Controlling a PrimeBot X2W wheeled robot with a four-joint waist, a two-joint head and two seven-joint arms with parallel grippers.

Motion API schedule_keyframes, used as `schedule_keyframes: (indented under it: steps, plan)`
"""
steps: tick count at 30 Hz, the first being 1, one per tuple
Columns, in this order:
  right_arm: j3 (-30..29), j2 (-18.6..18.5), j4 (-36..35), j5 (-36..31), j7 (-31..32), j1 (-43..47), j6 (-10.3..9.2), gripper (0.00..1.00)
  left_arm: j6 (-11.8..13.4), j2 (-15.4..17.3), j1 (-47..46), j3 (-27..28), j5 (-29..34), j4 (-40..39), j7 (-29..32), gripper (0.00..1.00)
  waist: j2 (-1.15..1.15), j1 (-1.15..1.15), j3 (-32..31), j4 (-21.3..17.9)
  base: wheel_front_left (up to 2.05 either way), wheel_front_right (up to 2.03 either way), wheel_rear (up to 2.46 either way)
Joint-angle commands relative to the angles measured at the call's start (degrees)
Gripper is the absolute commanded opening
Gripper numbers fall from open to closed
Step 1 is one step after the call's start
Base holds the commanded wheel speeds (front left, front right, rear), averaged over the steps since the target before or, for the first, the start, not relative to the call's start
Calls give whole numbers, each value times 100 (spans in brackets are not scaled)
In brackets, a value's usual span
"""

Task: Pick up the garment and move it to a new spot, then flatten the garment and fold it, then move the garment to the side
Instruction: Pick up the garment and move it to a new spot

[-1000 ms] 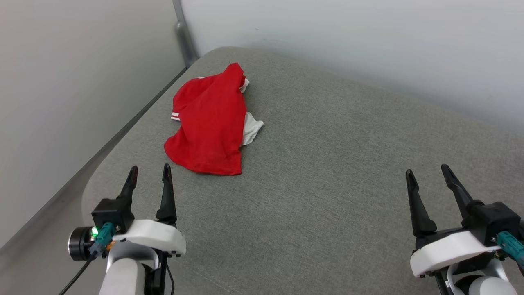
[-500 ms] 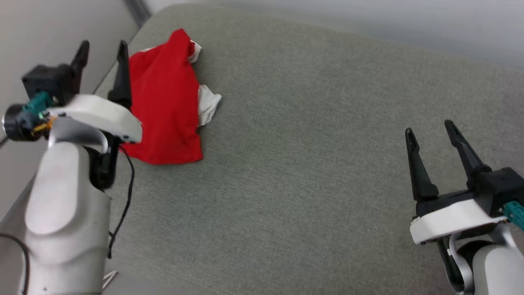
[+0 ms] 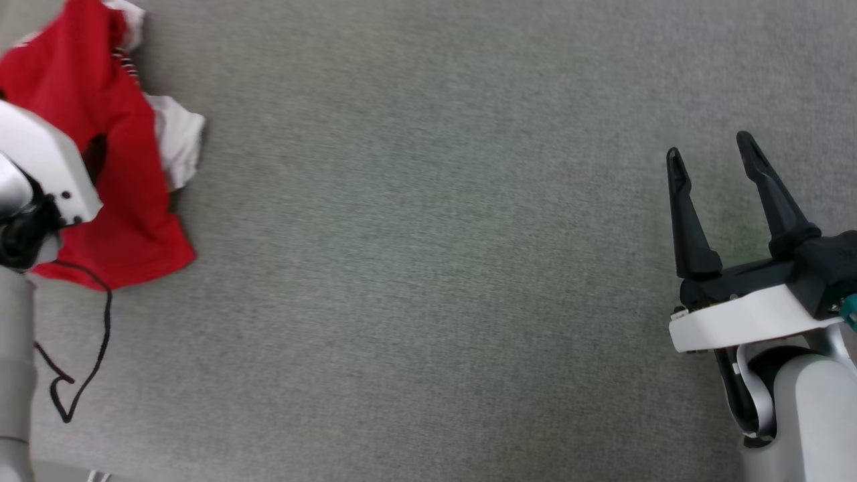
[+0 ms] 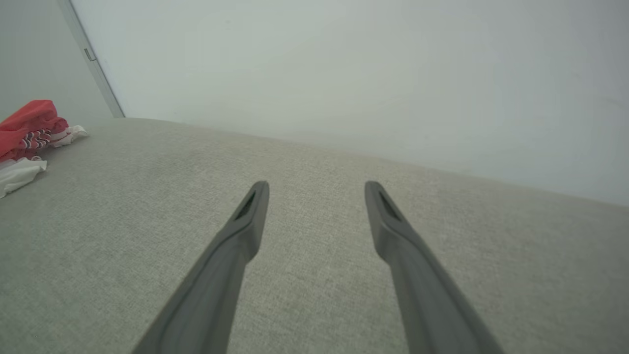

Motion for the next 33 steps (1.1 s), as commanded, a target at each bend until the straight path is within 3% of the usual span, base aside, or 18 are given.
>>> schedule_keyframes:
  steps: [1, 4, 8, 9, 10, 12, 15, 23, 25, 26, 33]
  plan:
    - [-3, 13, 33, 20, -55, -139, -2, 100, -8, 140, 2, -43, -155, 82, 280, 100, 0, -1, 322, -280, 0, 0, 0]
    - [13, 20, 93, 4, -118, -212, -2, 100, -4, 255, 94, -11, -462, 263, 701, 100, 0, -1, 444, -334, 0, 0, 0]
    - [68, 30, 172, 7, -157, -326, -2, 100, 39, 181, 219, 44, -698, 548, 1097, 100, 0, -1, 496, -386, 0, 0, 0]
    - [75, 33, 194, 12, -167, -345, -2, 100, 52, 142, 257, 34, -733, 618, 1228, 96, 0, -1, 487, -395, 0, 0, 0]
    - [71, 33, 214, 13, -175, -364, -2, 100, 94, 99, 283, 58, -778, 643, 1248, 52, 0, -1, 468, -397, 0, 0, 0]
    - [73, 36, 257, 18, -199, -371, -2, 100, 135, 45, 321, 72, -834, 679, 1326, 0, 0, -1, 401, -403, 0, 0, 0]
    - [50, 38, 322, 20, -220, -318, -2, 100, 159, 58, 295, 79, -790, 555, 1068, 0, 0, -1, 247, -387, 0, 0, 0]
    - [-63, 61, 491, 76, -268, -21, -2, 100, 296, 169, 80, -3, -378, 280, -308, 0, 0, -1, -504, -297, 0, 0, 0]
    - [-95, 68, 493, 90, -256, 73, -2, 100, 309, 128, 35, -44, -284, 201, -710, 0, 0, -1, -723, -275, 0, 0, 0]
    - [-140, 77, 505, 135, -249, 232, -2, 100, 346, 74, 7, -109, -110, 64, -1387, 0, 0, -1, -1059, -279, 0, 0, 0]
    - [-298, 85, 483, 257, -200, 619, -2, 100, 321, -113, 47, -264, 99, -196, -2452, 0, 0, -1, -1669, -391, 0, 0, 0]
